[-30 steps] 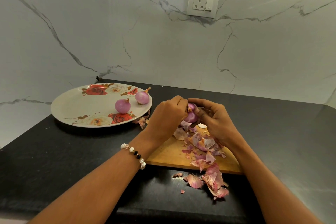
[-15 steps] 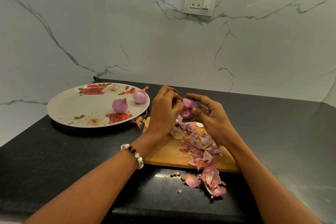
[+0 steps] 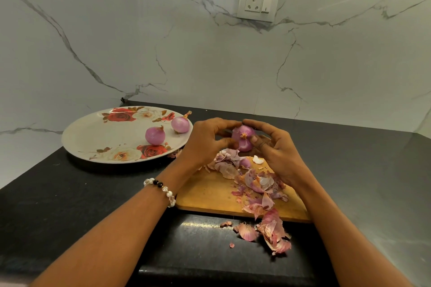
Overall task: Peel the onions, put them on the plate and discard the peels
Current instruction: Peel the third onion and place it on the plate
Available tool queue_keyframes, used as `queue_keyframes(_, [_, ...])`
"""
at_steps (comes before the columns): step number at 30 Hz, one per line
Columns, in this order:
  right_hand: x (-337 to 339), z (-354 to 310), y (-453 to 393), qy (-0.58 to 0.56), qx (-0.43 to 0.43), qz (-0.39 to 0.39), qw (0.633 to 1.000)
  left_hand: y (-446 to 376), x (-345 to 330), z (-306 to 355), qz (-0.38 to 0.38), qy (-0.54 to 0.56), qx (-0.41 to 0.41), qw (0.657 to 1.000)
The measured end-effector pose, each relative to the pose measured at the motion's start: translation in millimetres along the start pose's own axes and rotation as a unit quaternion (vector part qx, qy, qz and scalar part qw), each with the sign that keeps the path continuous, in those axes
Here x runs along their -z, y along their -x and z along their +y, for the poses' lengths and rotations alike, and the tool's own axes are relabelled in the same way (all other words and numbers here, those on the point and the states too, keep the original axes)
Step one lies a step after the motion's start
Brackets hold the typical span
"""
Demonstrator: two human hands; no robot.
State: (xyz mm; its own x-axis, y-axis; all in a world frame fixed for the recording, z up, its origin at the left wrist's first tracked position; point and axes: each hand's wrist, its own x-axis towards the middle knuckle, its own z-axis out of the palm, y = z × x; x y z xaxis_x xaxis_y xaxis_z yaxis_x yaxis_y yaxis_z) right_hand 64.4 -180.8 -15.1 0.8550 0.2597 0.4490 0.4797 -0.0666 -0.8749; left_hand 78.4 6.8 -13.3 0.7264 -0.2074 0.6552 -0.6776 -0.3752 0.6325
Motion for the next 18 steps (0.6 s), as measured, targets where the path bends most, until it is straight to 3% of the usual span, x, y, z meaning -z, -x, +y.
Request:
queue_keyframes(6, [2,-1,1,0.05,0.005,-0.025,0.998,1,0,-5,0.043,-0.001,-0.01,0.999])
queue_keyframes(9, [0,-1,2,0.05,-0.002,-0.024,0.998,3,1,-4,0.042,-0.074,-0.093,0.992])
queue_keyframes(13, [-2,-8,4,0.024,-0.009,-0.015,1.0,4,0,1,0.011,-0.213,-0.214,0.953])
queue_keyframes(16, [-3,-12,5,0.028,-0.005,-0.014,1.0,6,-5,1,-0.01,-0.3,-0.244,0.922])
queue_keyframes(18, [-4,-11,6,0.025,-0.006,-0.02,0.999,7,-7,0,0.008,-0.299,-0.23,0.926])
